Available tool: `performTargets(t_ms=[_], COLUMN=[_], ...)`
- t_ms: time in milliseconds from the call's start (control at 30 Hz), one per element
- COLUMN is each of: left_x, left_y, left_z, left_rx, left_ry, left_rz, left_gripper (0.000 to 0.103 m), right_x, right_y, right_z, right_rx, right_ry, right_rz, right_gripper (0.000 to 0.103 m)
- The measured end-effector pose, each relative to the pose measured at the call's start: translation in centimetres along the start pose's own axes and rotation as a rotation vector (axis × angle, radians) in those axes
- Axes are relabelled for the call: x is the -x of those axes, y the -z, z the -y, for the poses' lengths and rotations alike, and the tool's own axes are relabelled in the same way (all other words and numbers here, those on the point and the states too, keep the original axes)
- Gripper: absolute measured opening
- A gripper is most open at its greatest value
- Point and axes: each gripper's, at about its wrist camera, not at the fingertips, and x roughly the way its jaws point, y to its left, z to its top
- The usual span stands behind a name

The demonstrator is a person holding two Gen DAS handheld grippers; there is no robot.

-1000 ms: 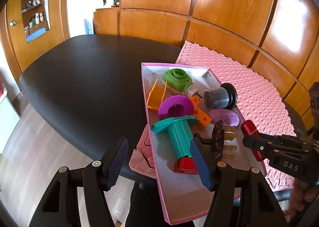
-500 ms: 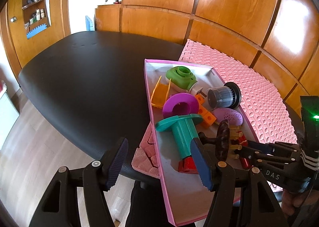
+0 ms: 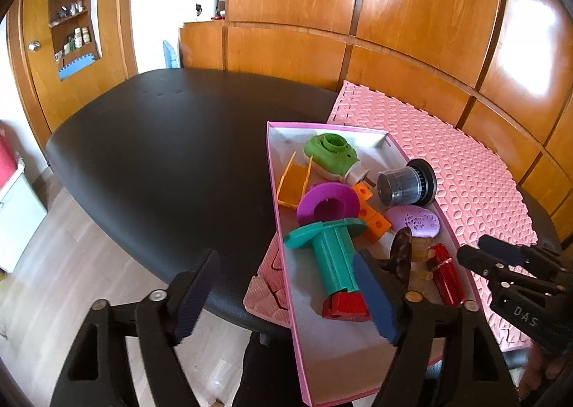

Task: Organize rigid objects

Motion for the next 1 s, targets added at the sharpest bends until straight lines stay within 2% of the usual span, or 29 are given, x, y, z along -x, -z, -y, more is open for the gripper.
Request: performTargets(t_ms=[133, 200, 300, 767, 1000], left_x=[0.8, 1.2, 1.9, 2.8, 3.0], left_y=[-0.2, -0.3, -0.2, 0.4, 0.5], left_z=[0.5, 0.7, 1.0, 2.7, 2.6], left_rx=[-0.01, -0.006, -0.004, -0.023, -0.01], left_ry=[-0.04, -0.063, -0.097, -0.164, -0.162], left_rz=[0.042, 0.064, 0.094, 0.125, 0.122], left_gripper=[0.09, 0.102, 0.103, 0.103, 0.103], right_x=[0.7, 0.9, 0.8, 0.7, 1.0], right_y=[-0.2, -0.5, -0.9, 0.1, 0.1], right_z=[0.0, -0.1, 0.0, -0.7, -1.1], right_rx=[0.003, 0.007, -0.009, -0.031, -0.014], right_ry=[0.041, 0.06, 0.063, 0.053, 0.056], right_rz=[0.062, 0.085, 0.106, 0.127, 0.131], right_gripper=[0.044, 0.044, 0.045, 0.045, 0.046])
